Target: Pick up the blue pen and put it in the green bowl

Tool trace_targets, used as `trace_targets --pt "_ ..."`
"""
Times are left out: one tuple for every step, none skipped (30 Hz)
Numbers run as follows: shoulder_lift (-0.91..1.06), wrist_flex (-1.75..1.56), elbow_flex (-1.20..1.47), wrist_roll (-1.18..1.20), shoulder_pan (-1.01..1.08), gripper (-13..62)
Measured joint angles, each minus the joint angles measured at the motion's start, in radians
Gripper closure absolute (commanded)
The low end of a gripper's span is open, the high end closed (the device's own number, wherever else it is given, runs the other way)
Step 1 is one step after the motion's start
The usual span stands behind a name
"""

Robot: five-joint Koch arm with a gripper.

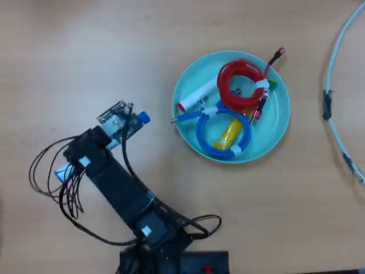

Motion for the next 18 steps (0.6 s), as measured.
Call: trace_targets --pt "0.0 -0.005 0.0 -0.012 0.025 55.1" --pt "0.0 -0.012 0.003 -0.028 0.051 55.1" --pt "0.003 -0.023 0.026 -0.041 0.078 55.1" --pt "0.006 -0.035 0.058 -0.054 0.1 55.1" --pt "0.018 -0.057 0.101 -0.066 0.118 55.1" --pt "0.038 -0.091 0.152 -0.075 0.13 55.1" --pt "0.061 -0.127 0.201 -0.087 0.146 55.1" --pt "0.092 -0.172 0.256 -0.098 0.153 55.1" --pt "0.127 -0.218 0.305 -0.112 0.164 55.1" --pt "0.163 -0.262 0.354 -0.127 0.173 55.1" --pt "0.199 -0.31 0.402 -0.143 0.189 55.1" --pt "0.233 -0.357 0.448 -0.156 0.206 55.1" --pt "0.262 -0.405 0.488 -0.173 0.229 55.1" --pt "0.285 -0.448 0.523 -0.186 0.25 55.1" --pt "0.301 -0.494 0.554 -0.196 0.272 55.1" --pt "0.305 -0.543 0.581 -0.198 0.296 55.1" --pt "0.305 -0.597 0.606 -0.204 0.321 55.1" --pt "0.305 -0.657 0.632 -0.207 0.348 55.1"
